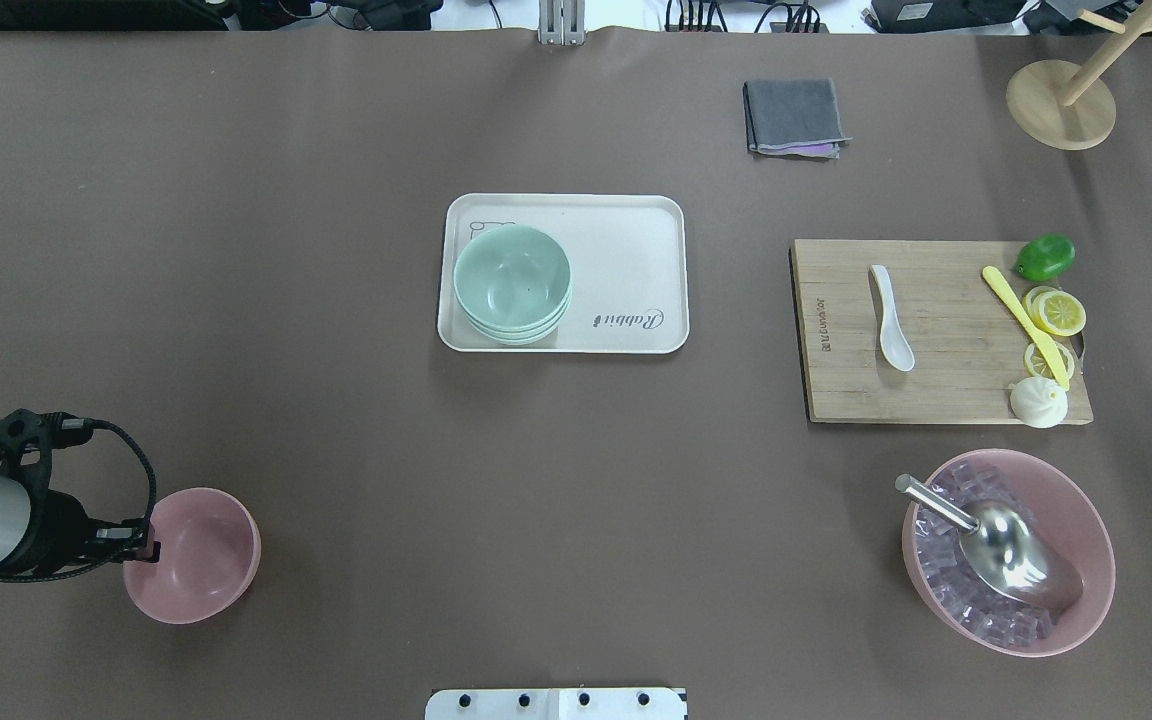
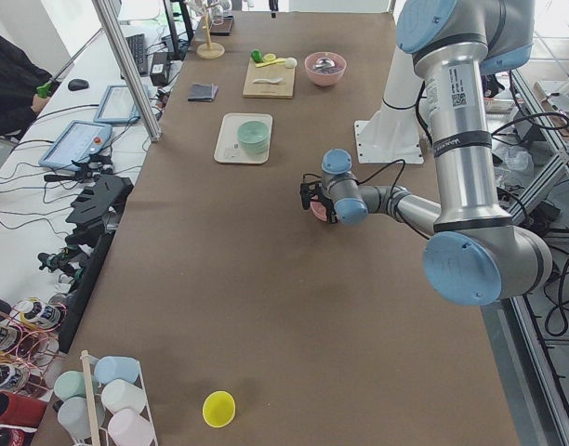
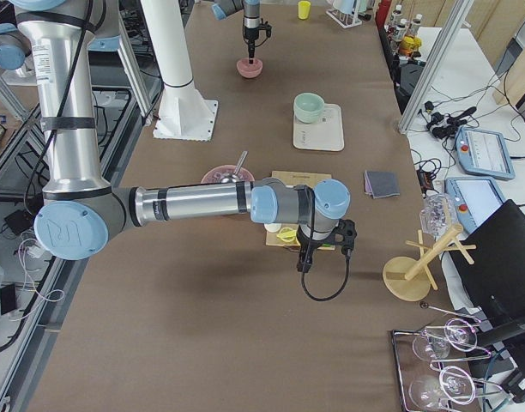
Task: Stack pink bowl on green and place spoon
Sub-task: 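Close the left gripper on the pink bowl rim, then lift the pink bowl with the left gripper while the right reaches for the spoon, then grasp the white spoon on the cutting board with the right gripper, then lower the pink bowl onto the green bowls while the right gripper lifts the spoon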
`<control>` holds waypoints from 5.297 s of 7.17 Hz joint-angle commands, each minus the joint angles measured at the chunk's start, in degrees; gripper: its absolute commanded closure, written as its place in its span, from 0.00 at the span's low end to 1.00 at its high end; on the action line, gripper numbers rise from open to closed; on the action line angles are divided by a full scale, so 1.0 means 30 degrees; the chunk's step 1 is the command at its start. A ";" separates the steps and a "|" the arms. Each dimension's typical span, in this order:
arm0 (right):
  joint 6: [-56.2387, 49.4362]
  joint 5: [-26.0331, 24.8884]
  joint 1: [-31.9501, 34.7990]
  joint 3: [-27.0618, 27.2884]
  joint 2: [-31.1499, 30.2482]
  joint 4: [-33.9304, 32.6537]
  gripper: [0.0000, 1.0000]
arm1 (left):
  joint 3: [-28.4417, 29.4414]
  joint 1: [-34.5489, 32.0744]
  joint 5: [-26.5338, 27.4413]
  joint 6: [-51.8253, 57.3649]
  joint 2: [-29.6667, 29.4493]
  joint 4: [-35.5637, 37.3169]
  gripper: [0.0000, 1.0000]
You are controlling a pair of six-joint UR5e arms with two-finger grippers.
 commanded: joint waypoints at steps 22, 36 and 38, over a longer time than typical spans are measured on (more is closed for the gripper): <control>1.3973 -0.5566 -1.1046 -0.2287 0.5429 0.7441 0.45 | 0.1159 -0.6786 -0.6202 -0.0208 -1.1224 0.7097 1.00; 1.4090 -0.2050 -0.8176 -0.0298 0.6513 0.7471 1.00 | 0.5629 -0.6698 -0.5181 -0.0003 -1.5084 0.5149 1.00; 1.4645 -0.2050 -0.8175 -0.0003 0.6862 0.7471 1.00 | 0.7189 -0.6669 -0.5118 -0.0179 -1.5673 0.3149 1.00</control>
